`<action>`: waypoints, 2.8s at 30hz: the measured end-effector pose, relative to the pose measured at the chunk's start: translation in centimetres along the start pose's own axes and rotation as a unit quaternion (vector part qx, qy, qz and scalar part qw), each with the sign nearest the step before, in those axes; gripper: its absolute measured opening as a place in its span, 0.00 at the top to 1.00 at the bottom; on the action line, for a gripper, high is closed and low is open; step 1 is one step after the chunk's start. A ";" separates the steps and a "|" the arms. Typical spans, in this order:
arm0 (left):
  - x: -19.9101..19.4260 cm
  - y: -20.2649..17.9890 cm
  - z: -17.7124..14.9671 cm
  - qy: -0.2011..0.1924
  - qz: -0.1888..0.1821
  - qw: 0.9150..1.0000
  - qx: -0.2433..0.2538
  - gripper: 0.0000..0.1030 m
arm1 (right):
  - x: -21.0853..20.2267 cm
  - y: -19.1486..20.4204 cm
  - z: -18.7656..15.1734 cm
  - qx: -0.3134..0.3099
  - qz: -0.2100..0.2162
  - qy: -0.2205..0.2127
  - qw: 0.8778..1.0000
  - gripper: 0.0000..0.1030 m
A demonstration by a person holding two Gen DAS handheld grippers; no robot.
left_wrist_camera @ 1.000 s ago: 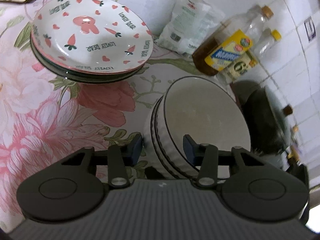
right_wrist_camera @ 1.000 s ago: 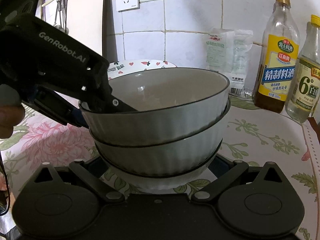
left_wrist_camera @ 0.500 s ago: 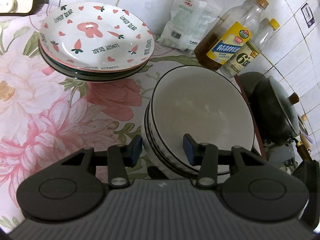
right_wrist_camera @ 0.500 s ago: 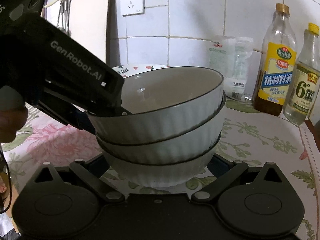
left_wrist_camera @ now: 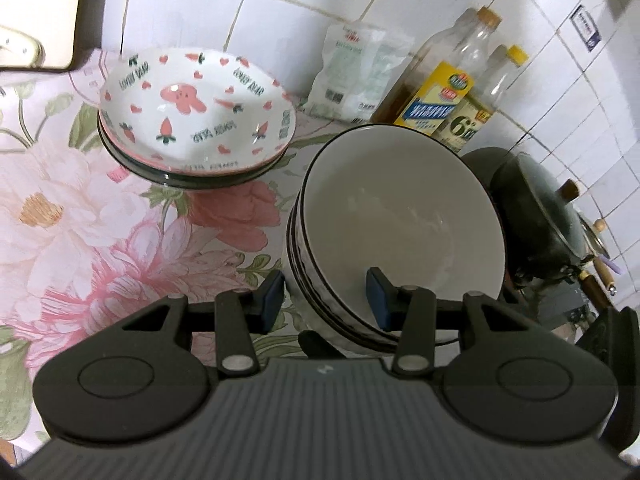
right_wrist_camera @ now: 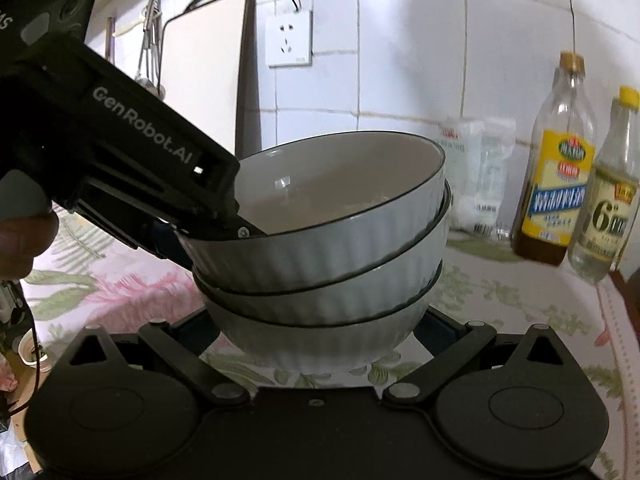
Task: Organize plates and bowls
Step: 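Carry the bowl stack onto the bunny plate stack and lower it, then open both grippers and pull back from the bowls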
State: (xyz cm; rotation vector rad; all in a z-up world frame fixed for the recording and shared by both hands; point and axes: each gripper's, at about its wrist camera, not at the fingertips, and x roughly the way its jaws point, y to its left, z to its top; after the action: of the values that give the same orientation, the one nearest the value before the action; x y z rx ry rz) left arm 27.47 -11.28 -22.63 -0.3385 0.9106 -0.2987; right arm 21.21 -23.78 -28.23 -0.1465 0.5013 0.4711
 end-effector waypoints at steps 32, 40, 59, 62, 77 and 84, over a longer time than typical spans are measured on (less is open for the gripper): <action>-2.3 6.3 10.1 -0.099 0.058 0.993 -0.028 0.58 | 10.8 0.5 11.4 -0.074 0.076 -0.020 0.994 0.00; 1.3 9.5 11.8 -0.089 0.065 0.993 -0.034 0.58 | 16.2 -0.2 11.6 -0.068 0.089 0.014 0.994 0.00; 5.1 12.4 12.7 -0.049 0.079 0.995 -0.045 0.58 | 20.7 -0.5 10.1 -0.041 0.090 0.081 0.992 0.00; 5.3 12.5 12.7 -0.048 0.083 0.994 -0.047 0.58 | 20.6 -0.7 9.9 -0.035 0.093 0.076 0.992 0.00; 1.6 10.6 13.4 -0.033 0.106 0.993 -0.048 0.46 | 15.4 0.4 10.4 0.006 0.027 0.086 0.996 0.00; -4.4 7.8 11.0 -0.029 0.125 0.992 0.001 0.42 | 9.3 1.7 10.4 0.066 -0.006 0.044 0.997 0.01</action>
State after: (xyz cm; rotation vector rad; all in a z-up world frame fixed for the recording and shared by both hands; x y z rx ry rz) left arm 34.72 -0.72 -16.46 -0.2277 0.8839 -0.0591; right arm 32.05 -16.03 -23.77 -0.0438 0.6165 0.4208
